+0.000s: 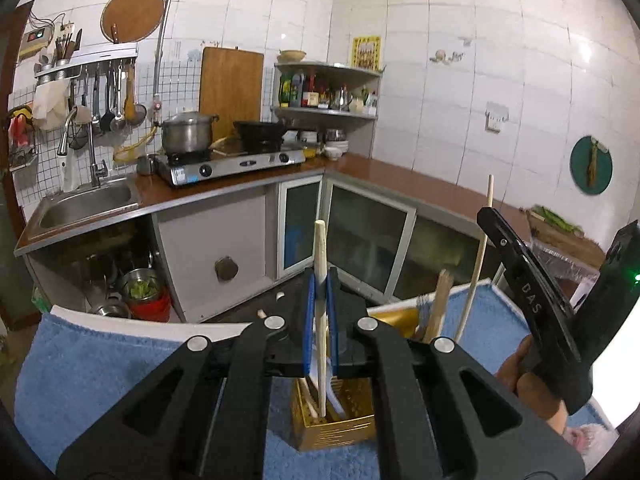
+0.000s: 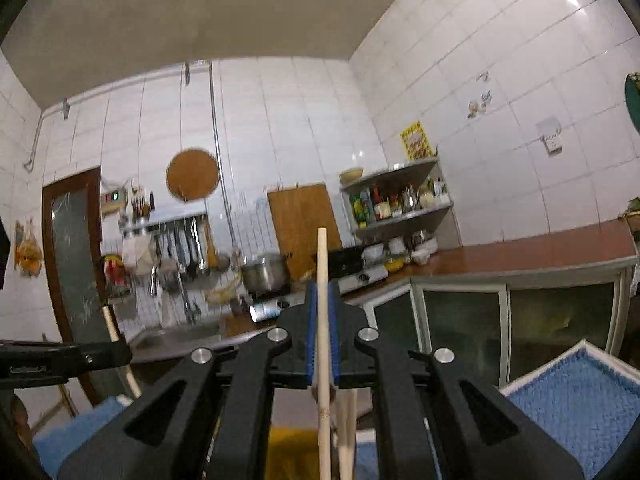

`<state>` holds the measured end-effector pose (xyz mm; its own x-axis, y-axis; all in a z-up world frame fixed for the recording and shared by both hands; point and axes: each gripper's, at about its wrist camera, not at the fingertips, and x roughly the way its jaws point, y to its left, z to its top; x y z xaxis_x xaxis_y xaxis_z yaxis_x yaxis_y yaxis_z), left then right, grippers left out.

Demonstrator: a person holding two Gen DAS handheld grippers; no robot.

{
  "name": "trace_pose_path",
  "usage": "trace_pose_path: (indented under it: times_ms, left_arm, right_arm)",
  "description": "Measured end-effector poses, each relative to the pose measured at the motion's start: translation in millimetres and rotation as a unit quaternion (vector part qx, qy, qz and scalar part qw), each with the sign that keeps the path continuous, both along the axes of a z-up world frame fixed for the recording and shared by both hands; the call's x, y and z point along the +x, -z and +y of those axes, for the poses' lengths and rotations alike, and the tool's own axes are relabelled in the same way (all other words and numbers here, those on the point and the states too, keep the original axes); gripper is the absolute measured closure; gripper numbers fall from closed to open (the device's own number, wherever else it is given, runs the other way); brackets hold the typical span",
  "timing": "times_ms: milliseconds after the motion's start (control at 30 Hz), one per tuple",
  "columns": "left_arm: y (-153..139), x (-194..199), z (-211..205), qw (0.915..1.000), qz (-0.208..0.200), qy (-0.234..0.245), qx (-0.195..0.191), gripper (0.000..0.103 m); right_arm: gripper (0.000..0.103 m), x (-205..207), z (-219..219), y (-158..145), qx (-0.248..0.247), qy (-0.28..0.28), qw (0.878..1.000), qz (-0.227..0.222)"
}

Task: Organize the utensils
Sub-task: 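Lift both chopsticks, carry them over the yellow caddy and lower them in, then open both tools to release the chopsticks into the caddy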

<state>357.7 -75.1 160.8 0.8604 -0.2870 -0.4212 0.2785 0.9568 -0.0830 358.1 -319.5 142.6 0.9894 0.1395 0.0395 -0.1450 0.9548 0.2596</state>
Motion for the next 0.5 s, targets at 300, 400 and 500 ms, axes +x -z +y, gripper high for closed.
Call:
trace_pose_path:
  times_ms: [300,400,500]
  left_arm:
    - [49.6,6.1,1.8,0.9996,0.027,-0.006,0.006,0.098]
    - [63.1,5.2,1.2,0.9993,0.030,-0.016,0.015,0.097]
    - [70.5,3.9,2.2,0.9990,0.030,-0.026,0.017,0.097]
  right_arm:
    - [0.097,-2.5,-4.0,44.4,-0.029,-0.023,0.998,0.055]
    - [0.097,-5.8,-3.3,55.8,-0.035,-0.031,0.996,0.070]
    - [0.097,-9.0,-0.5,65.0,-0.049,-0.034,0.995,0.085]
